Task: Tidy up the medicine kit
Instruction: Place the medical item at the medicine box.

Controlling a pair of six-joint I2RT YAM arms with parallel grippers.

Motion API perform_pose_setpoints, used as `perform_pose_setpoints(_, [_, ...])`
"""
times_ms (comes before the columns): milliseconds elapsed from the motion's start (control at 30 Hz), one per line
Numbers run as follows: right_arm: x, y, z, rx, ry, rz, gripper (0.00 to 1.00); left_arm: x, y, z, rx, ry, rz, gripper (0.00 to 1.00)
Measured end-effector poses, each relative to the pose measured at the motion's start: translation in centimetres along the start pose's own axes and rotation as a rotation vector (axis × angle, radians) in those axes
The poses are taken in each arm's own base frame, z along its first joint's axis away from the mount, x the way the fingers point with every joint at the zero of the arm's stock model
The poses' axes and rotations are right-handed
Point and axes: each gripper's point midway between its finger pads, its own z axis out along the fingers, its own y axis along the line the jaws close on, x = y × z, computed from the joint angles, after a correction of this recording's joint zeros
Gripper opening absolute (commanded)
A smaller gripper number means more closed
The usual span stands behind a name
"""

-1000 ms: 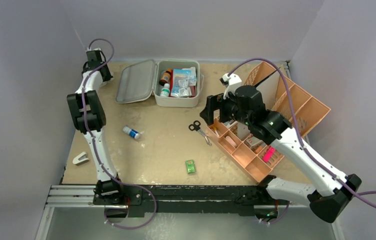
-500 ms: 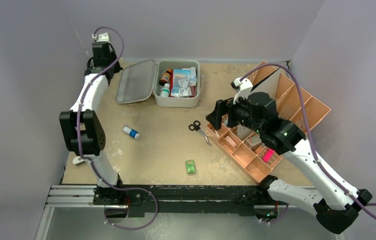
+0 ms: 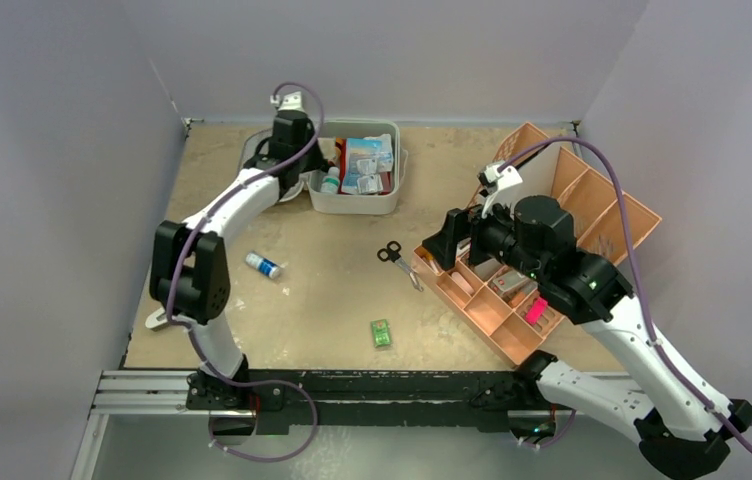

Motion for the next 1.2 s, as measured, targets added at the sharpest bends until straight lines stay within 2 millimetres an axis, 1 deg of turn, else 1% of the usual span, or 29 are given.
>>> perform_pose_setpoints(67, [0.1, 0.0, -0.2, 0.001, 0.002, 0.003, 0.99, 0.9, -2.2, 1.1, 0.028, 0.012, -0.003, 0.0])
perform_pose_setpoints(200, [0.3, -0.1, -0.3, 0.002, 0.006, 0.007, 0.99, 2.9, -5.9, 3.7, 0.061, 0.028, 0.005, 0.0])
perform_pose_setpoints(233, [0.3, -0.1, -0.3, 0.002, 0.006, 0.007, 0.99, 3.2, -6.4, 4.5, 0.058, 0.029, 0.006, 0.0])
perform_pose_setpoints(300, [0.3, -0.1, -0.3, 0.002, 0.006, 0.008, 0.99, 4.3, -7.8, 5.5, 0.064, 0.035, 0.018, 0.0])
perform_pose_setpoints(400, [0.4, -0.1, -0.3, 0.002, 0.007, 0.008, 0.99, 5.8, -9.0, 7.0, 0.062, 0.045, 0.017, 0.0])
perform_pose_setpoints(500, [0.4, -0.1, -0.3, 0.003, 0.008, 0.007, 0.99, 7.0, -8.8, 8.1, 0.036, 0.053, 0.018, 0.0])
perform_pose_setpoints(633, [0.5, -0.1, -0.3, 0.004, 0.012, 0.007, 0.99, 7.5, -8.1, 8.7, -0.004, 0.048, 0.009, 0.01])
perform_pose_setpoints(767, [0.6, -0.2, -0.4, 0.005, 0.016, 0.007, 0.99, 7.3, -7.6, 8.8, -0.035, 0.028, 0.006, 0.12])
perform_pose_setpoints(967, [1.0, -0.3, -0.5, 0.011, 0.033, 0.007, 0.99, 6.5, -7.8, 9.0, -0.034, -0.006, -0.017, 0.29])
perform_pose_setpoints(1000, [1.0, -0.3, -0.5, 0.011, 0.034, 0.007, 0.99, 6.5, -7.9, 9.0, -0.032, -0.009, -0.021, 0.31])
perform_pose_setpoints(1133, [1.1, -0.3, -0.5, 0.012, 0.038, 0.007, 0.99, 6.3, -8.1, 9.0, -0.024, -0.016, -0.031, 0.32])
perform_pose_setpoints(1200, [1.2, -0.3, -0.5, 0.013, 0.04, 0.008, 0.99, 6.3, -8.1, 9.0, -0.024, -0.015, -0.029, 0.3])
